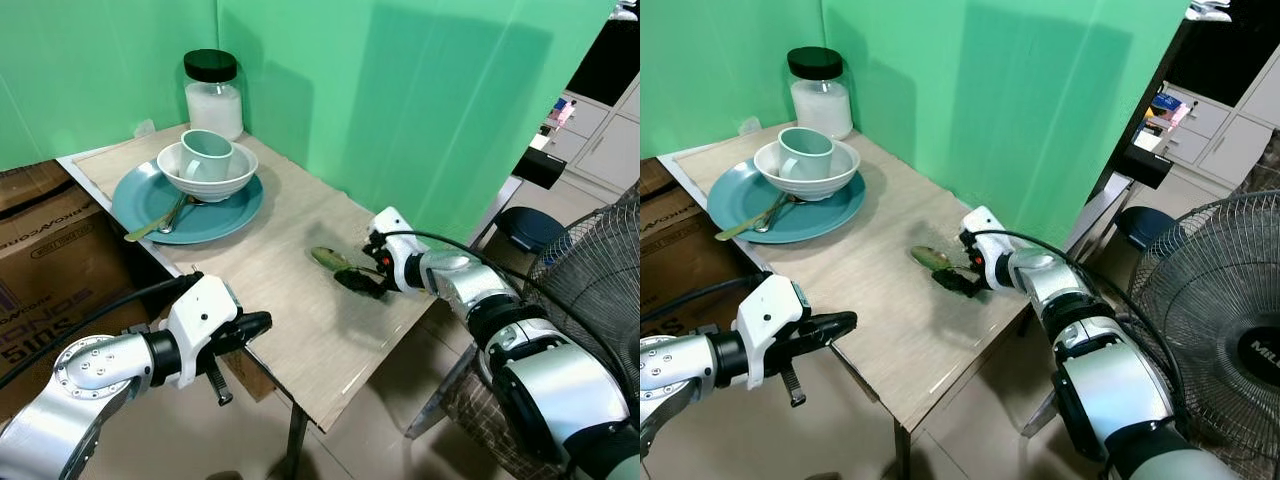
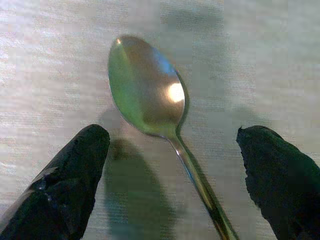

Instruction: Setting the table

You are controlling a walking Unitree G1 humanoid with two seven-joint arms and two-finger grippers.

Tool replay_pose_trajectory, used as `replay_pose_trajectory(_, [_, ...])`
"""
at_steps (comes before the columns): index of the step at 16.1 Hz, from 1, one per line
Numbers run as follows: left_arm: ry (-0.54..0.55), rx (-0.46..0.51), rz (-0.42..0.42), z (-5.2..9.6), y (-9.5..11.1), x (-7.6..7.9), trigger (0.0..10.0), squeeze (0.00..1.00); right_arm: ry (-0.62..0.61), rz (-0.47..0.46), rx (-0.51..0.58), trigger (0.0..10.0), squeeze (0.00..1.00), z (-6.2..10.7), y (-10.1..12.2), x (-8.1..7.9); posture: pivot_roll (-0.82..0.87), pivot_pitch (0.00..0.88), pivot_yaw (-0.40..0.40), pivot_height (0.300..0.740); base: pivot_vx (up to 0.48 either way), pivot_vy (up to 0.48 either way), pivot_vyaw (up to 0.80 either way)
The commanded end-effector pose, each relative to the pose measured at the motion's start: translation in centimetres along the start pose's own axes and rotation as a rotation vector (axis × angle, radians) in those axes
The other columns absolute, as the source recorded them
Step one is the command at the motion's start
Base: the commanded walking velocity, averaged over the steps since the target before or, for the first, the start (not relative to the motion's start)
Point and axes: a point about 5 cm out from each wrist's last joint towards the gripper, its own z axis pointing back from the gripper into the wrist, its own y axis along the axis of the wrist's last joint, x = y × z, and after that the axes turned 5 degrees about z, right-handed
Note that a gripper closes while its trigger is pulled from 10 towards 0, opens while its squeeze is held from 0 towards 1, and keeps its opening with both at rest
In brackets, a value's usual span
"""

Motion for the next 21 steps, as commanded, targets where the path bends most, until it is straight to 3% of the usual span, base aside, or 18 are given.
replay_pose_trajectory(1, [-0.019,0.008,-0.02,-0.2,0.6,0.1,10.0,0.0,-0.044,0.021,-0.017,6.0,0.0,0.2,0.3,0.6,0.16,0.0,-0.112,0.74,0.0,0.0,0.0])
replay_pose_trajectory(2, [-0.019,0.009,-0.02,-0.2,0.6,0.1,10.0,0.0,-0.051,0.019,-0.023,6.0,0.0,0.2,0.2,0.6,0.16,0.0,-0.113,0.74,0.0,0.0,0.0])
replay_pose_trajectory(3, [-0.02,0.009,-0.02,-0.2,0.6,0.2,10.0,0.0,-0.061,0.014,-0.039,4.3,0.0,0.3,-0.1,0.7,0.16,0.0,-0.114,0.74,0.0,0.0,0.0])
replay_pose_trajectory(4, [-0.02,0.008,-0.019,-0.1,0.6,0.2,10.0,0.0,-0.064,0.012,-0.048,3.8,0.0,0.3,-0.3,0.7,0.16,0.0,-0.115,0.74,0.0,0.0,0.0])
replay_pose_trajectory(6, [-0.02,0.006,-0.016,-0.1,0.5,0.2,10.0,0.0,-0.075,0.015,-0.099,0.9,0.0,0.4,-1.2,0.8,0.16,0.0,-0.117,0.74,0.0,0.0,0.0])
replay_pose_trajectory(7, [-0.02,0.006,-0.015,-0.1,0.5,0.2,10.0,0.0,-0.076,0.011,-0.101,0.0,0.0,0.4,-1.3,0.8,0.16,0.0,-0.118,0.74,0.0,0.0,0.0])
replay_pose_trajectory(21, [-0.036,0.005,-0.022,0.0,0.7,0.5,10.0,0.0,-0.028,0.018,-0.104,0.0,0.0,0.7,-1.7,0.7,0.15,0.0,-0.112,0.74,0.0,0.0,0.0])
